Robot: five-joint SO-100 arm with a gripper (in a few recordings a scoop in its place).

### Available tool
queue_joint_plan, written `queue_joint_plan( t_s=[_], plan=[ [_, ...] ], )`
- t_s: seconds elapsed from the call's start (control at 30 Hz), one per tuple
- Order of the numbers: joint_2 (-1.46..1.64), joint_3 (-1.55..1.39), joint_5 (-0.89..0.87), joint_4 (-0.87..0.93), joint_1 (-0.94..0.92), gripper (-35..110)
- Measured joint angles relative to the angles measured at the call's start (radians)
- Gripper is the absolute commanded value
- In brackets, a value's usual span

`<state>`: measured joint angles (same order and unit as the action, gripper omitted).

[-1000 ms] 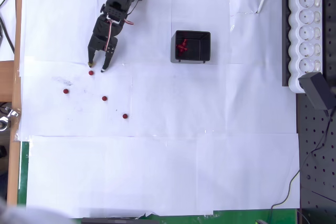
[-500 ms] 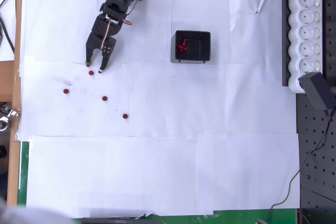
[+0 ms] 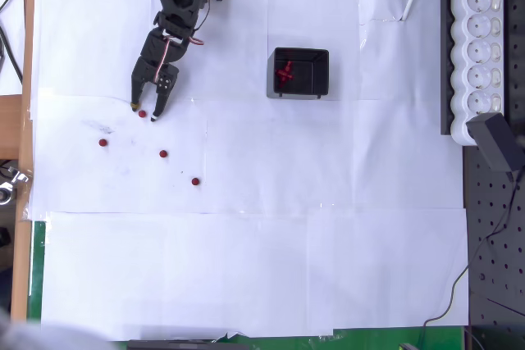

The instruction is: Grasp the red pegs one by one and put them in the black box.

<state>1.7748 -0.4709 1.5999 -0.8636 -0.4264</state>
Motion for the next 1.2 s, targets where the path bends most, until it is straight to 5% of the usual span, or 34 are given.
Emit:
queue_joint_plan(
  t_s=[1.0,1.1,1.2],
  plan=[
    [0.018,-0.034,-0.003,0.014,0.015,0],
    [-0.051,-0.043,-0.037,0.138,0.028,0],
    [-0.202,-0.124,-0.054,0.466,0.055,0]
  ],
)
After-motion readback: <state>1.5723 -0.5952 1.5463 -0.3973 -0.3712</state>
